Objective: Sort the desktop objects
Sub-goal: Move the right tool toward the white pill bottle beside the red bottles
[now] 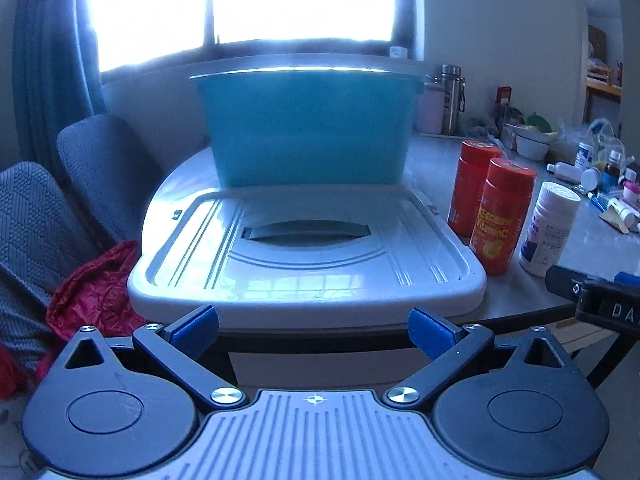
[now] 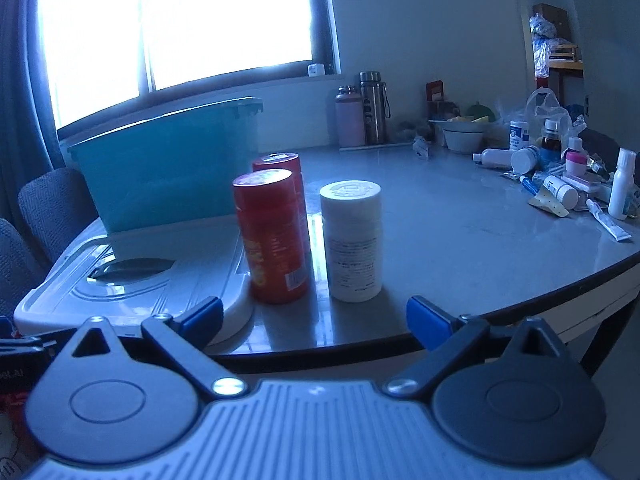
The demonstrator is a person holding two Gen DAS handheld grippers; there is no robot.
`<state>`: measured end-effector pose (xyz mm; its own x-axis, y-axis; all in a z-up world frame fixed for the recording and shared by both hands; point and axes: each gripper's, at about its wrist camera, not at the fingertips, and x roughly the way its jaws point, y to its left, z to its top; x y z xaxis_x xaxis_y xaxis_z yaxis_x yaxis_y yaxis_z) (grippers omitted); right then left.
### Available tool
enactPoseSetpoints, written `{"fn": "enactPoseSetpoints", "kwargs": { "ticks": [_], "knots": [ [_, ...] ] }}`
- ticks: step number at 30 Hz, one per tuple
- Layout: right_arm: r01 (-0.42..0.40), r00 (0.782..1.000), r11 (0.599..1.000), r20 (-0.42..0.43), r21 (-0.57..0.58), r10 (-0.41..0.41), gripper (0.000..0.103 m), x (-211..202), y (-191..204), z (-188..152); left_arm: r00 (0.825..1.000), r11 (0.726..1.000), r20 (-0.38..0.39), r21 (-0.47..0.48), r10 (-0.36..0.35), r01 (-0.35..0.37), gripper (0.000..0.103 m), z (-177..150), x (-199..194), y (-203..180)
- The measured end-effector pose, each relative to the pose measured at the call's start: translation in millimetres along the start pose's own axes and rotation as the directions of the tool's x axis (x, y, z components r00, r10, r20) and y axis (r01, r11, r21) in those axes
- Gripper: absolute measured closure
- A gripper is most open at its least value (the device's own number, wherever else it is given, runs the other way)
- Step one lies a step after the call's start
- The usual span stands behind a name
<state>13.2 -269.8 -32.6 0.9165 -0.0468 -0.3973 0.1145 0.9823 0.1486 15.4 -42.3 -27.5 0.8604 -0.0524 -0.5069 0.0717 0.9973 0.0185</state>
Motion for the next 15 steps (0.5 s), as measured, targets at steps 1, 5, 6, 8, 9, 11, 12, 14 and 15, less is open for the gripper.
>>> {"fn": "enactPoseSetpoints", "kwargs": {
  "ticks": [1,5,6,8,9,11,12,14,15],
  "knots": [
    [0.002,1.0,1.0,0.006,-0.004,-0.002,0.004,0.2,0.1,-2.6,1.0,1.0,0.005,0.001,-0.001,0.001,0.002,-1.5,-0.6,-0.2],
    [0.008,0.999,1.0,0.036,-0.008,-0.007,0.004,0.6,-2.4,-12.7,1.0,1.0,0.01,0.017,0.012,-0.012,0.002,-6.2,-0.9,-1.4],
    [0.006,0.999,1.0,0.038,-0.006,-0.006,0.004,0.9,-3.3,-14.6,1.0,1.0,0.005,0.015,0.013,-0.013,0.002,-7.3,-0.9,-0.7],
    [0.007,0.999,1.0,0.041,-0.023,-0.006,0.004,2.3,-3.8,-16.0,1.0,1.0,0.0,0.008,0.011,-0.011,0.001,-8.8,-1.0,0.0],
    [0.007,0.999,0.999,0.049,-0.032,-0.006,0.004,2.3,-3.5,-17.1,1.0,1.0,0.0,0.005,0.012,-0.012,0.001,-9.2,-1.1,0.2],
    [0.007,0.998,0.999,0.059,-0.041,-0.004,0.004,3.9,-4.8,-17.7,1.0,1.0,-0.003,-0.002,0.014,-0.014,0.001,-8.0,0.3,-1.4],
    [0.013,0.998,0.999,0.063,-0.038,-0.01,0.004,5.4,-6.3,-17.1,1.0,1.0,-0.007,-0.009,0.01,-0.011,0.001,-6.8,1.5,-2.1],
    [0.02,0.997,1.0,0.069,-0.02,-0.019,0.004,10.2,-12.8,-15.2,1.0,0.999,-0.017,-0.033,0.001,-0.002,0.001,-4.5,3.8,-3.8],
    [0.023,0.997,1.0,0.072,-0.012,-0.022,0.004,12.9,-16.1,-14.0,1.0,0.999,-0.018,-0.046,-0.008,0.007,0.001,-3.9,4.3,-4.2]
  ]
}}
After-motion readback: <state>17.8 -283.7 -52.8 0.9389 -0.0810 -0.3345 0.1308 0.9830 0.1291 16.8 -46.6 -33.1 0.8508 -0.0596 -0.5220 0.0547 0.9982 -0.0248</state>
